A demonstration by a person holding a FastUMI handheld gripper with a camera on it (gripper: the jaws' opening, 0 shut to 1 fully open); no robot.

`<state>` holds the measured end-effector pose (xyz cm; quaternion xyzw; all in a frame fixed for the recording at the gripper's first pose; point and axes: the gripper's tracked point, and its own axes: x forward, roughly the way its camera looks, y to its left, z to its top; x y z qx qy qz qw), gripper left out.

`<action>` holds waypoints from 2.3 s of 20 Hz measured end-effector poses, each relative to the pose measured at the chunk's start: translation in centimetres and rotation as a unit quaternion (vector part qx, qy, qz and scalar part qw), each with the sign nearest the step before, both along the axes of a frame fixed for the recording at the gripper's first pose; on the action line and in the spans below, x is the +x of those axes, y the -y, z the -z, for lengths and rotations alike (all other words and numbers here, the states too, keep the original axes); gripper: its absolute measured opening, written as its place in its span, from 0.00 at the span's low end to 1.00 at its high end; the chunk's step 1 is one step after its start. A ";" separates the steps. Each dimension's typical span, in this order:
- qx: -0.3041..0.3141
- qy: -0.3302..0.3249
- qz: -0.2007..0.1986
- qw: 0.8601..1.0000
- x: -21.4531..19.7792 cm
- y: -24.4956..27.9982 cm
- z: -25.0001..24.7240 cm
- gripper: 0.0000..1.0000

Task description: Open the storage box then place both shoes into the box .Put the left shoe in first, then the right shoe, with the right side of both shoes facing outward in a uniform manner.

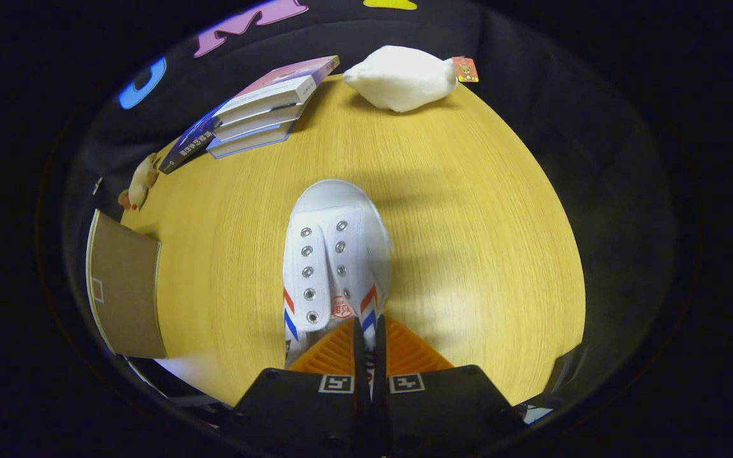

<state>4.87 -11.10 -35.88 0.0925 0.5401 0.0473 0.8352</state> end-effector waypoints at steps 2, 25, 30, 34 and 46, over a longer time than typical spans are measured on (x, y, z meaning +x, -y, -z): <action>0.007 0.001 0.009 1.000 -0.5 -1.1 -1.1 0.05; 0.181 0.078 -0.033 0.980 -6.4 -29.0 -24.9 0.05; 0.175 0.055 -0.055 0.981 -7.6 -35.0 -23.6 0.05; 0.160 0.027 -0.059 0.985 -8.0 -38.2 -21.4 0.05; 0.059 -0.008 -0.082 0.995 -6.6 -41.3 -15.2 0.07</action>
